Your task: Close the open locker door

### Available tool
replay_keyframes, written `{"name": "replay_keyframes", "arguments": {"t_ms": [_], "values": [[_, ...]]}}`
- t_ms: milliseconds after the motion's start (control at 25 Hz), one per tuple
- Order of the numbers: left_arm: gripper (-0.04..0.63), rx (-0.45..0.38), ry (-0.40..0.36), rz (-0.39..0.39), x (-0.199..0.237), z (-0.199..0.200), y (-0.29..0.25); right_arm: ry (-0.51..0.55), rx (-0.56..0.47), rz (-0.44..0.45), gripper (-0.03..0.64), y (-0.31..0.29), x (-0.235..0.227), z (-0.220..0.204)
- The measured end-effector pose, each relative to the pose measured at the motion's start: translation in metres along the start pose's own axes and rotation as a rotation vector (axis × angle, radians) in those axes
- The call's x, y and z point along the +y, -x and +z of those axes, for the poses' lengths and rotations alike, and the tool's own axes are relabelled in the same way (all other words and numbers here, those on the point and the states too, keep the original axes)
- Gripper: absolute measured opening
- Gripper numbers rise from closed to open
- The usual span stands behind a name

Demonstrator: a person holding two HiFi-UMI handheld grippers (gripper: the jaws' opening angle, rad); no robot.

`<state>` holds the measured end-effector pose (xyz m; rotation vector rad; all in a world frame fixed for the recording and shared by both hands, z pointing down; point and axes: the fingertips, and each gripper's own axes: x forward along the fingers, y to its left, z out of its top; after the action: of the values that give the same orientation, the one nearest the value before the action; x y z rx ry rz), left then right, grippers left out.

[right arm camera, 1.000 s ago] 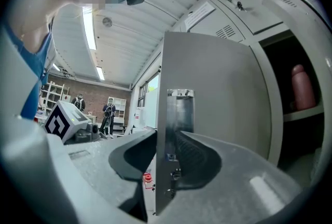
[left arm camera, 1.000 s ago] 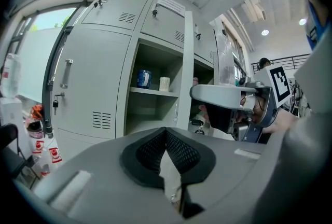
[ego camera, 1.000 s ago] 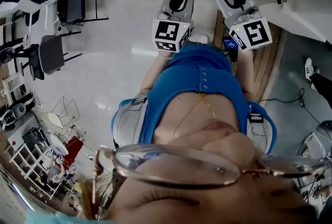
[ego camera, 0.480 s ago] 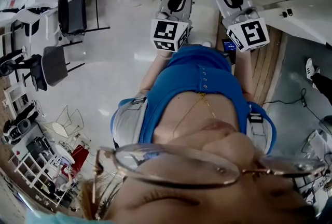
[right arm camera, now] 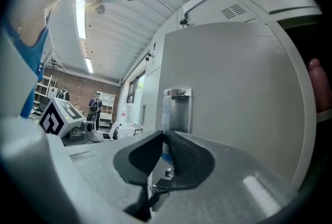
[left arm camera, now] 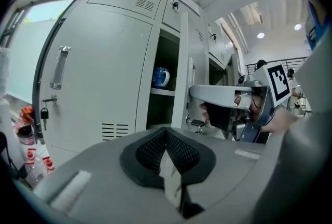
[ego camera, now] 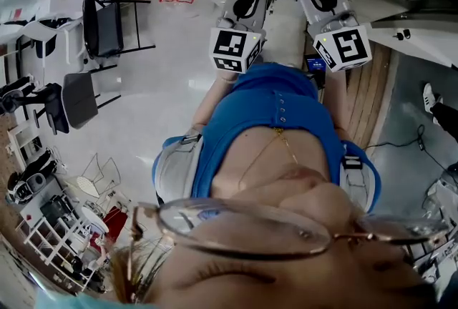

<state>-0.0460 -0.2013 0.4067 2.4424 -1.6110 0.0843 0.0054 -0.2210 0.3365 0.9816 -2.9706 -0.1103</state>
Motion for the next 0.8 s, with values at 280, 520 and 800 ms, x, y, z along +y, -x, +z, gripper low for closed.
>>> {"name": "replay_keyframes", "arguments": {"t_ms": [280, 520, 800], "values": [[-0.002, 0.002, 0.002, -0.027, 0.021, 0.002, -0.012, 0.006, 0.008, -0.043, 0.034, -0.024, -0.011, -0.002], [-0.002, 0.0, 0.001, -0.055, 0.037, 0.004, -0.021, 0.007, 0.014, -0.081, 0.031, -0.042, -0.019, -0.004], [0.0, 0.011, -0.003, -0.085, 0.046, 0.004, -0.029, 0.004, 0.011, -0.124, 0.029, -0.055, -0.03, -0.004]]}}
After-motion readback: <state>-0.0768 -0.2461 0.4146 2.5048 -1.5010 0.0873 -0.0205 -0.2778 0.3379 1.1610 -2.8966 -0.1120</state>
